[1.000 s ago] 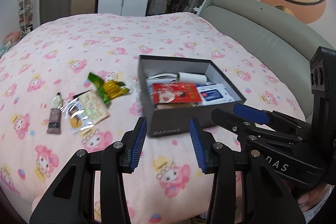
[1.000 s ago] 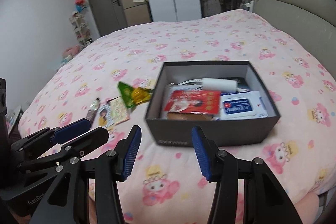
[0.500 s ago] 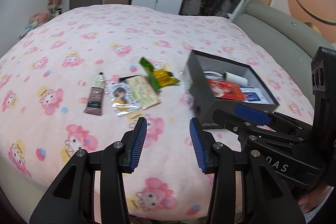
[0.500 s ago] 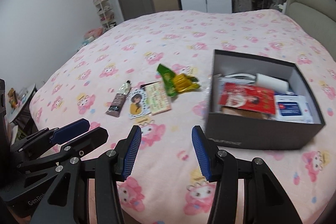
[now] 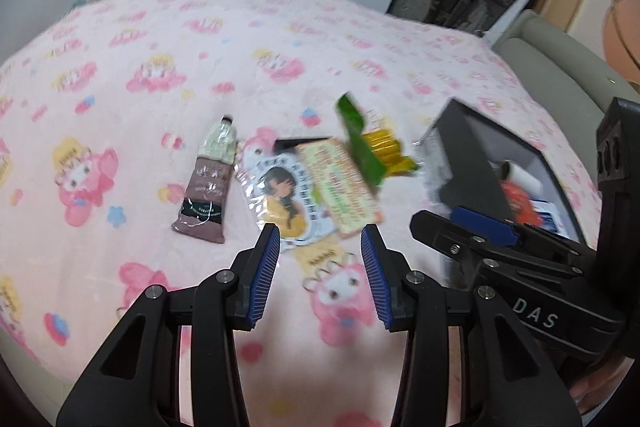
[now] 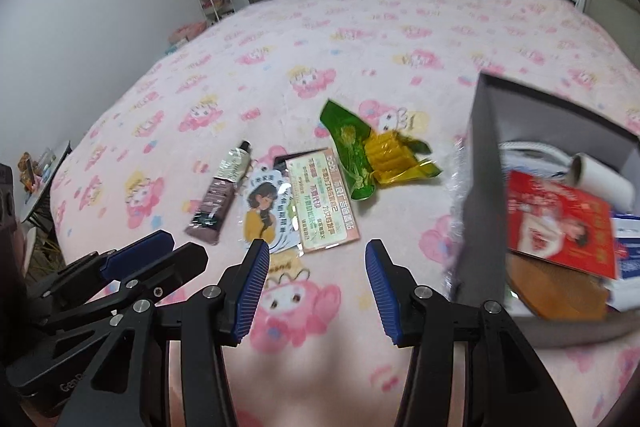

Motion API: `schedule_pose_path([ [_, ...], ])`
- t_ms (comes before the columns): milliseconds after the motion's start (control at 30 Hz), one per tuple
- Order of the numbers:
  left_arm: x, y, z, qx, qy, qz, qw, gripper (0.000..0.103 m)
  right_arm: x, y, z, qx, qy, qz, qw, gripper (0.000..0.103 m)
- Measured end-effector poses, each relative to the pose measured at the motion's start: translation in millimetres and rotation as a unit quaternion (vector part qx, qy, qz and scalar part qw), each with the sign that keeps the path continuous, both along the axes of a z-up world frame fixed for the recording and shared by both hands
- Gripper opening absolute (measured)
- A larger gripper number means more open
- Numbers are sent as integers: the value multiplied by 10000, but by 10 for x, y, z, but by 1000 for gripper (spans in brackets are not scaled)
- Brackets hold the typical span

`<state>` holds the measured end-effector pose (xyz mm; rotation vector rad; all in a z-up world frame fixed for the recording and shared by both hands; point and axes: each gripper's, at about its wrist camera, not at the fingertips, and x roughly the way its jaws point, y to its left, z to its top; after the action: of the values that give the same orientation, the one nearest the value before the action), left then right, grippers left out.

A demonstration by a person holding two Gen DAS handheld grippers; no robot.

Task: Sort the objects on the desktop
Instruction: 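Reach the left gripper to the character sticker and printed card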

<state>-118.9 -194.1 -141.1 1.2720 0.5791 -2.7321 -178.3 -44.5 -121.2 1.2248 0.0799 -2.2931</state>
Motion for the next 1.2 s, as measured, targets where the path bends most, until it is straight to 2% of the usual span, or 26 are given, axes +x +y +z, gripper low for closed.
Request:
schedule_pose_path([
  [133,-219,-112,-333,221,-309,151,9992,42,-244,-130,-352,317,-248,-74,9992,46],
  [267,-327,-151,-545,203,-419,304,9985,42,-416,-248,-566,636,-199,-187,9976,46],
  [433,-365,-223,-717,495,-469,273,9973,42,-609,-266,-756,485,-281,-300,9980,46],
  [533,-326,-218,-714,638,-362,168,9972,42,-599,-202,-743,109,-437,-276,9986,46],
  [600,-283,-153,-693,585,-329,64,9977,41,-538,-180,-707,-110,-580,-104,9982,44],
  [700,-208,-48,-665,517,-292,-99,9982,39,-421,-129,-658,-112,-532,-72,9985,41],
  [833,-8,96,-611,648,-343,-354,9967,35,-225,10,-543,-304,-621,25,9976,38],
  [1000,323,298,-555,588,-360,-494,9964,35,242,147,-406,-153,-562,283,9979,39],
  [1200,406,173,-512,628,-314,-182,9974,36,352,284,-403,-108,-664,162,9976,39],
])
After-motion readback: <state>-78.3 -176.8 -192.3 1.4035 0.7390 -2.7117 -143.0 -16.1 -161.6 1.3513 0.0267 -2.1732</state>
